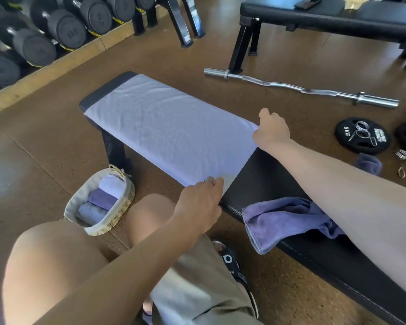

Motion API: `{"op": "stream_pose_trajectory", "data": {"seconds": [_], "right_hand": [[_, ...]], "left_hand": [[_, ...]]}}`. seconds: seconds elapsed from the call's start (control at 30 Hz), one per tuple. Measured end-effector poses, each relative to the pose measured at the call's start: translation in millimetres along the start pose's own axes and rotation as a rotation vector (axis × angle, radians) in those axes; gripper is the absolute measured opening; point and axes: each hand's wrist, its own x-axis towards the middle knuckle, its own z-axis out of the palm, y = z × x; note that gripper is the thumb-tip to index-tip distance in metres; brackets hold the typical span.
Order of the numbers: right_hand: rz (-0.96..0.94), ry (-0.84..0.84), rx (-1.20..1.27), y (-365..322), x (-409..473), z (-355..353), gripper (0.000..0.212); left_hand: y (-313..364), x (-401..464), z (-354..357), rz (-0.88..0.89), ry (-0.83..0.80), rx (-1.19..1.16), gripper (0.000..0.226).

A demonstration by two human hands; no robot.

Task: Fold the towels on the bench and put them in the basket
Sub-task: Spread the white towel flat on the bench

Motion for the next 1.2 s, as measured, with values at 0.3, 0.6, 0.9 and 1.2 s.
{"op": "stream_pose_trajectory", "data": {"seconds": [0.3, 0.6, 0.9, 1.2], "right_hand": [[0.192, -0.113, 0.218, -10.9, 3.2, -7.9, 0.051], [0.415, -0.106, 0.713, -17.7, 15.3, -21.4, 0.029], [0.631, -0.270, 0.840, -6.9, 7.6, -64.7, 0.021], [0.575, -0.172, 1.132, 13.3, 25.7, -87.4, 0.023]], "left_hand": [[6.2, -0.6, -0.6, -0.008, -0.047, 0.070, 0.015], [-16.9, 2.8, -33.4, -0.056, -0.042, -0.136, 0.009], [-14.7, -2.8, -62.0, 0.033, -0.089, -0.439, 0.010], [-17.4, -3.2, -102.6, -0.039, -0.024, -0.794, 0.015]]}}
